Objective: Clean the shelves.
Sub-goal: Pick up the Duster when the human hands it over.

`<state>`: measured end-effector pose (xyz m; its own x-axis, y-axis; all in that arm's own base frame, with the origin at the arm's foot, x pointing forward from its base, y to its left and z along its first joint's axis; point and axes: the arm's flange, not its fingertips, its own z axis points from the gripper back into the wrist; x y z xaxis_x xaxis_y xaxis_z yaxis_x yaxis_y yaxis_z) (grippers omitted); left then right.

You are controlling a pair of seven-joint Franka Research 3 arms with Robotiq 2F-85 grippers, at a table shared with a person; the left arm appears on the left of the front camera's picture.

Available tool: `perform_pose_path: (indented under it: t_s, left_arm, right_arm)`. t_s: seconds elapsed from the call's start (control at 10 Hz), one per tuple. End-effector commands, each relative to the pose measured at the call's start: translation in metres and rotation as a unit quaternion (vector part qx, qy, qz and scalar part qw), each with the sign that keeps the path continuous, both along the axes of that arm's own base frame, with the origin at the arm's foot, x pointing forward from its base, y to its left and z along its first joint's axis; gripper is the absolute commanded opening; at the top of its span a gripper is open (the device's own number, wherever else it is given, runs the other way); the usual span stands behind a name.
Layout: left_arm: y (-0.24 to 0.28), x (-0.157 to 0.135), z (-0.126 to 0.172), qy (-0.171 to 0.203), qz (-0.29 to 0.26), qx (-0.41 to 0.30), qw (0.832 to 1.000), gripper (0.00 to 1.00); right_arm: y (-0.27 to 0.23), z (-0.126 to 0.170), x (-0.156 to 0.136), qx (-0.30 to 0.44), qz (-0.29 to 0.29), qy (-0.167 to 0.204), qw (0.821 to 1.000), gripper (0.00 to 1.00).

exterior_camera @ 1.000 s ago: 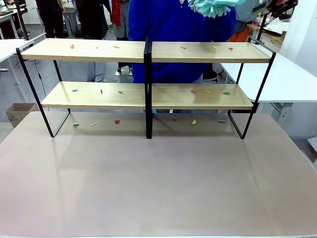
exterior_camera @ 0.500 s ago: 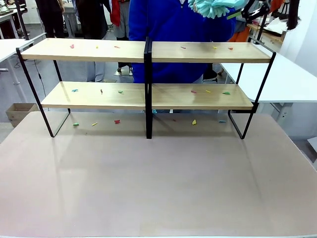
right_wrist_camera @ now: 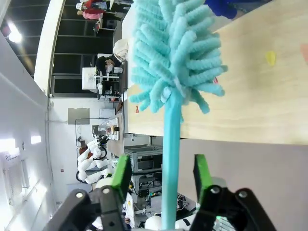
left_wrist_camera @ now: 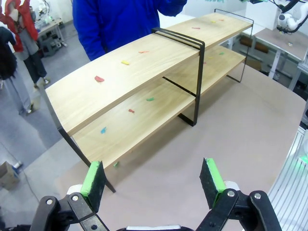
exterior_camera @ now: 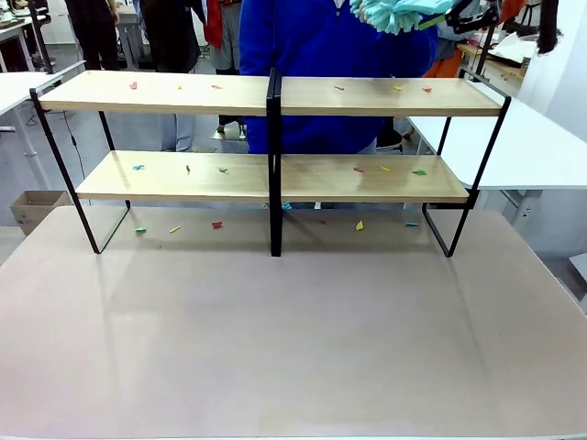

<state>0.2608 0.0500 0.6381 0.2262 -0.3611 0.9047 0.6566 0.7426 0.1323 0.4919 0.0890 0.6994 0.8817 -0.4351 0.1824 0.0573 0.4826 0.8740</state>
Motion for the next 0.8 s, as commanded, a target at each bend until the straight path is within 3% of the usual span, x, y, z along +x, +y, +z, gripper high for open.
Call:
perform_pose_path:
  t_s: [0.0, 0.1, 0.3, 0.7]
  left_arm:
    - [0.0004, 0.0009, -0.0009, 0.001, 0.0, -0.002, 1.0, 1.0]
    - [0.0004, 0.0009, -0.0009, 0.001, 0.0, -0.002, 1.0, 1.0]
    - [0.0004, 0.0009, -0.0009, 0.001, 0.0, -0.002, 1.0, 1.0]
    - [0.0004, 0.0009, -0.0009, 0.001, 0.0, -0.002, 1.0, 1.0]
  right_arm:
    - [0.0006, 0.0034, 0.002, 0.0, -0.003, 0.017, 1.0, 0.0]
    - [0.0006, 0.0028, 0.0022, -0.003, -0.005, 0.017, 1.0, 0.2]
    - [-0.0003, 0.0018, 0.0024, -0.004, -0.003, 0.021, 1.0, 0.0]
    - [-0.0064, -0.0002, 0.0004, 0.006, -0.007, 0.029, 1.0, 0.0]
